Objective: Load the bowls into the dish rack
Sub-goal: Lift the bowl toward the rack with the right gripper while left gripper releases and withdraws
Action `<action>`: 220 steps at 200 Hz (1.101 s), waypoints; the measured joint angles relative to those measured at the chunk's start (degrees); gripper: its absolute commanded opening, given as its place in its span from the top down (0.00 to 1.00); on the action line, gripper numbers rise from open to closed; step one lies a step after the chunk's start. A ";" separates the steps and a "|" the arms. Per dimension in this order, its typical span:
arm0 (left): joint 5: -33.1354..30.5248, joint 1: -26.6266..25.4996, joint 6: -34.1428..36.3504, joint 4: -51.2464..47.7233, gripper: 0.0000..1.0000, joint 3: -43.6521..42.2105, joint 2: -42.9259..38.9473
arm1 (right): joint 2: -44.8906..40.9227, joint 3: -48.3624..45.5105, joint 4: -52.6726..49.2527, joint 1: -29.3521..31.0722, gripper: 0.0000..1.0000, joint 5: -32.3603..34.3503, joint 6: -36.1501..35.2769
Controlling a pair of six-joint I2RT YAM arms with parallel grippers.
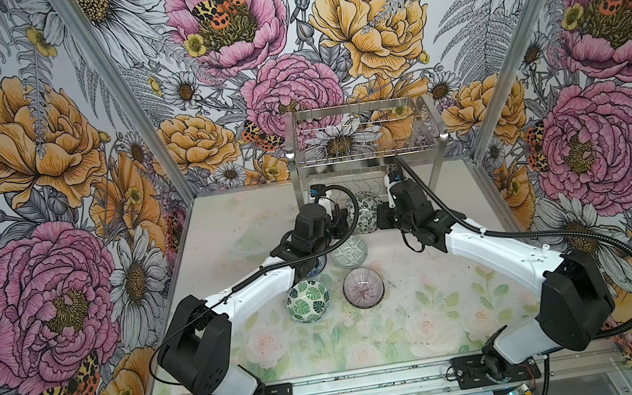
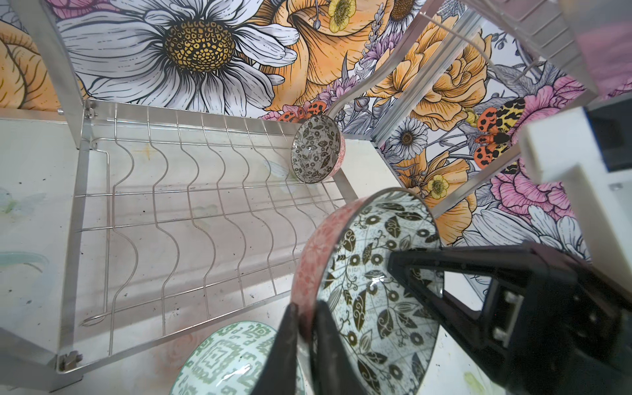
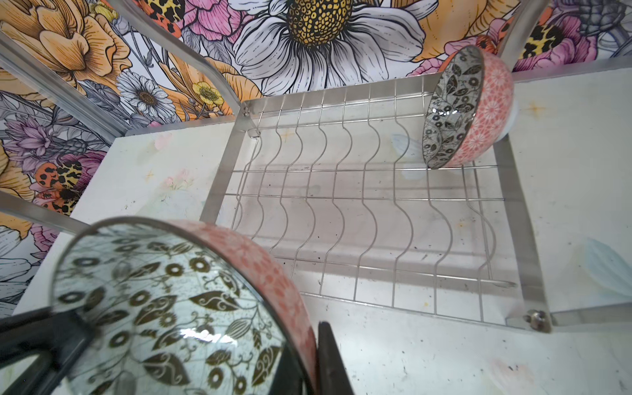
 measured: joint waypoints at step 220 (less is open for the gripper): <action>-12.70 16.46 11.93 -23.91 0.01 -7.93 -22.49 | 11.23 2.27 2.80 4.42 1.00 49.99 -31.43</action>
